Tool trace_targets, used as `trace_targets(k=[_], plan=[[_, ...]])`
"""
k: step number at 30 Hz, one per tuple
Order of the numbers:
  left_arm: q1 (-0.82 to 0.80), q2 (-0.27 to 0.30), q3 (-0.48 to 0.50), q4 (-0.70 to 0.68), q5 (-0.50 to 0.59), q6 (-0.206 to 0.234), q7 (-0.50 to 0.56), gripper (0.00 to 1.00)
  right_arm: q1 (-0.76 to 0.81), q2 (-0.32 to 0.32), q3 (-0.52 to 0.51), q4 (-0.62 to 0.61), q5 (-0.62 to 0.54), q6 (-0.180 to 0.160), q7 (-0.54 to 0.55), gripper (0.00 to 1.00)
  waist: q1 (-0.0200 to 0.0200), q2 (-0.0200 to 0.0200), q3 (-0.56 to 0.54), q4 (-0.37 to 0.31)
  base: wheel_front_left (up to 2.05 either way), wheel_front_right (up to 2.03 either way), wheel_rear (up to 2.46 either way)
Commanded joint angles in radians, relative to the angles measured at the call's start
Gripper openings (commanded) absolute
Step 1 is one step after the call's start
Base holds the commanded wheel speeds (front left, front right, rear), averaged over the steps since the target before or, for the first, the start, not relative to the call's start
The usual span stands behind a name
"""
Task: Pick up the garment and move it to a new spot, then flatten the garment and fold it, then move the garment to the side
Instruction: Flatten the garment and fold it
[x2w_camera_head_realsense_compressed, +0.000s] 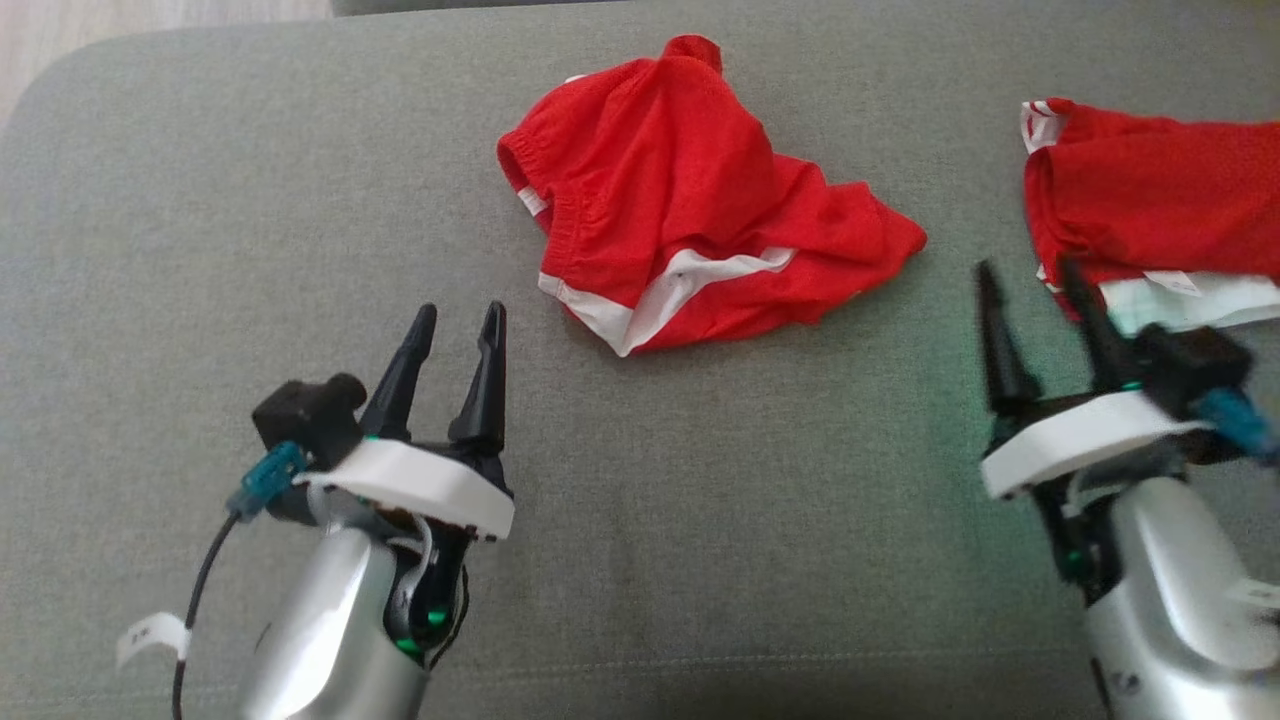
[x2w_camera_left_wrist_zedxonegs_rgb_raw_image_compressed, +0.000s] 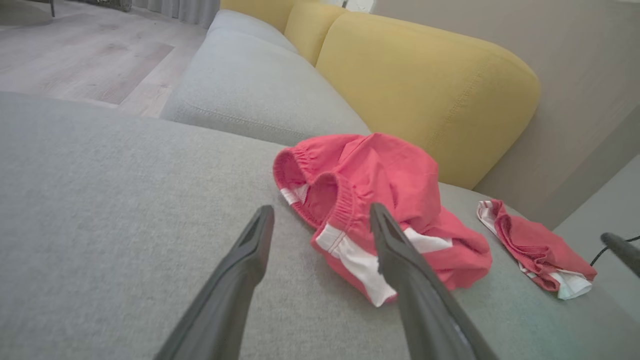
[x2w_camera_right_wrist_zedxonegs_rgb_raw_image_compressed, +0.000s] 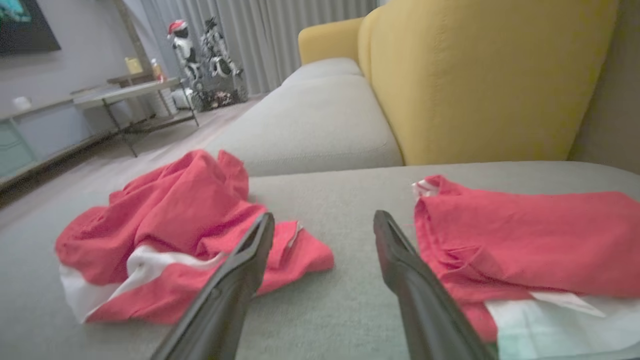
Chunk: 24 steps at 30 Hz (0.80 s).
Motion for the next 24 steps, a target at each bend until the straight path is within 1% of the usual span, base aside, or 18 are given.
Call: trace_targets(k=[1, 4, 8, 11, 15, 22, 23, 24], plan=[[-0.046, 0.009, 0.021, -0.025, 0.003, -0.002, -0.012, 1.00, -0.019, -0.010, 0.057, -0.039, -0.030, -0.001, 0.007, 1.00, 0.0000, 0.0000, 0.005, -0.004, 0.00, 0.00, 0.00], [-0.047, 0.009, 0.015, -0.024, -0.001, -0.001, -0.012, 1.00, -0.040, -0.015, 0.088, -0.031, -0.034, -0.001, 0.017, 1.00, 0.0000, 0.0000, 0.011, -0.002, 0.00, 0.00, 0.00], [-0.043, 0.009, 0.004, -0.028, -0.013, 0.002, -0.012, 1.00, -0.094, -0.027, 0.132, 0.020, -0.034, -0.001, 0.051, 1.00, 0.0000, 0.0000, 0.033, 0.022, 0.00, 0.00, 0.00], [-0.041, 0.009, -0.012, -0.033, -0.021, 0.005, -0.012, 1.00, -0.134, -0.032, 0.142, 0.078, 0.000, -0.001, 0.070, 1.00, 0.0000, 0.0000, 0.050, 0.052, 0.00, 0.00, 0.00], [-0.042, 0.009, -0.027, -0.042, -0.028, 0.011, -0.012, 1.00, -0.185, -0.047, 0.155, 0.159, 0.012, -0.001, 0.081, 1.00, 0.0000, 0.0000, 0.069, 0.089, 0.00, 0.00, 0.00], [-0.046, 0.009, -0.044, -0.055, -0.039, 0.020, -0.012, 1.00, -0.253, -0.056, 0.164, 0.274, 0.030, -0.001, 0.065, 1.00, 0.0000, 0.0000, 0.095, 0.133, 0.00, 0.00, 0.00], [-0.047, 0.009, -0.045, -0.056, -0.041, 0.021, -0.012, 1.00, -0.260, -0.058, 0.167, 0.287, 0.035, -0.001, 0.065, 0.89, 0.0000, 0.0000, 0.097, 0.137, 0.00, 0.00, 0.00], [-0.048, 0.009, -0.046, -0.058, -0.042, 0.022, -0.012, 1.00, -0.266, -0.060, 0.168, 0.300, 0.039, -0.001, 0.064, 0.40, 0.0000, 0.0000, 0.099, 0.140, 0.00, 0.00, 0.00]])
